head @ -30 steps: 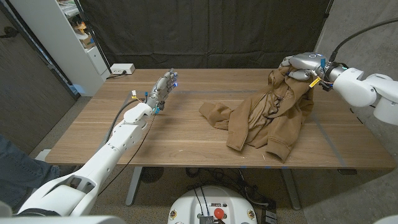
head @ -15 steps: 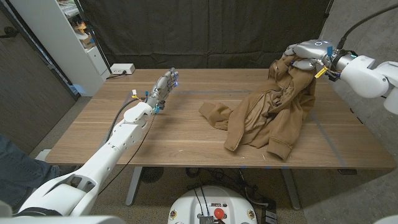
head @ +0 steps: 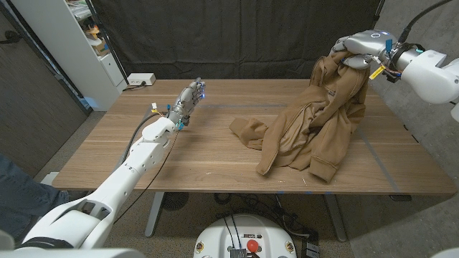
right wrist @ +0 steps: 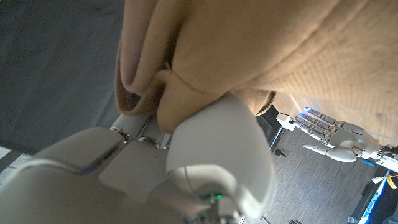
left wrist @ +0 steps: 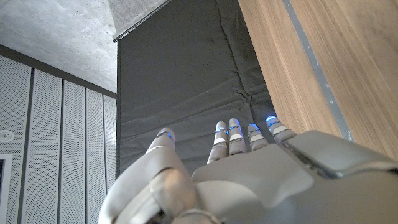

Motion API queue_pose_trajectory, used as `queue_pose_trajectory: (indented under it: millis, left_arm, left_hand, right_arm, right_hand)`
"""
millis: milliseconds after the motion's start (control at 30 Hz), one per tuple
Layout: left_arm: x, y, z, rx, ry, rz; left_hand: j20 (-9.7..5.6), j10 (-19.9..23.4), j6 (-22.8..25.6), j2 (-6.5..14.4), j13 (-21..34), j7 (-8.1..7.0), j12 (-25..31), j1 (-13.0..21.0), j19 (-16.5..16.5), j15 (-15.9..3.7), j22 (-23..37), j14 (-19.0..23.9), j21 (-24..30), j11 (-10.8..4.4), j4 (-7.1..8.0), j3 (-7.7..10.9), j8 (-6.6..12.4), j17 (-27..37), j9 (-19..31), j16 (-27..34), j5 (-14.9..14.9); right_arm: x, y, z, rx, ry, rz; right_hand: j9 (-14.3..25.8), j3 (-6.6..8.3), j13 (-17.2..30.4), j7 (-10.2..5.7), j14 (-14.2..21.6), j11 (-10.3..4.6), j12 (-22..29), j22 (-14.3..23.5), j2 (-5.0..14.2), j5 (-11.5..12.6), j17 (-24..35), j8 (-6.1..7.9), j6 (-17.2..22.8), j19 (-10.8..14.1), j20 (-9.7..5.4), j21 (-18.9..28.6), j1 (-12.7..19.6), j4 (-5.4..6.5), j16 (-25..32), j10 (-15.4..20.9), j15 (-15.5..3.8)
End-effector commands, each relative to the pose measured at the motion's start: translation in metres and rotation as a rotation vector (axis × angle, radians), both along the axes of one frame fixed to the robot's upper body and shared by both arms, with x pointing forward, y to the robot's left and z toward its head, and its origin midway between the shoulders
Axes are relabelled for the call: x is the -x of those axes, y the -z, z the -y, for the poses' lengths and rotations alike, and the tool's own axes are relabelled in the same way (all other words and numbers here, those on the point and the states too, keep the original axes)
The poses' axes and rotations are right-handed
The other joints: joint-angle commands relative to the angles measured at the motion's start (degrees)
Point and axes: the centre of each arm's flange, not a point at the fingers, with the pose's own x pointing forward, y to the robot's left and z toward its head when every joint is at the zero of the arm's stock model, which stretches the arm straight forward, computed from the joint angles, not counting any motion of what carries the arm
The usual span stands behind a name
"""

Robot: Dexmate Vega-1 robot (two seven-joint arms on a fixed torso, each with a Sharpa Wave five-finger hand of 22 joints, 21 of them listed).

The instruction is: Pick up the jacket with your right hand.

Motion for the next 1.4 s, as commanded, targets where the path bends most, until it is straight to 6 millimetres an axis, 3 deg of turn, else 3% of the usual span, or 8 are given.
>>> queue_pose_trajectory:
  millis: [33,1400]
  left_arm:
    - [-0.002,-0.004,-0.003,0.001,0.003,0.006]
    - [-0.006,-0.009,0.001,0.001,0.016,0.018]
  left_hand:
    - [0.45,0.4,0.5,0.4,0.3,-0.03,0.5,0.2,-0.1,-0.07,0.3,0.1,0.1,0.19,-0.27,0.11,-0.04,0.1,0.2,0.2,-0.2]
    - [0.45,0.8,0.9,0.7,0.3,-0.06,0.6,0.3,-0.1,-0.02,0.3,0.3,0.1,0.21,-0.62,0.46,0.04,0.1,0.2,0.2,-0.3]
  right_arm:
    - [0.019,-0.024,0.001,0.005,0.025,0.04]
    - [0.098,-0.1,0.005,-0.027,0.04,0.16]
  right_hand:
    - [0.3,0.53,0.3,-0.2,0.6,-0.01,-0.1,0.2,-0.11,0.2,0.5,0.25,0.7,-0.4,-5.67,0.9,0.7,-0.04,-0.5,0.7,-7.84]
    - [0.1,1.65,1.0,-0.27,2.7,-0.2,-1.2,0.0,-0.36,0.2,1.5,-0.03,1.3,-2.1,-5.78,5.6,0.8,-0.07,-1.4,2.0,-7.69]
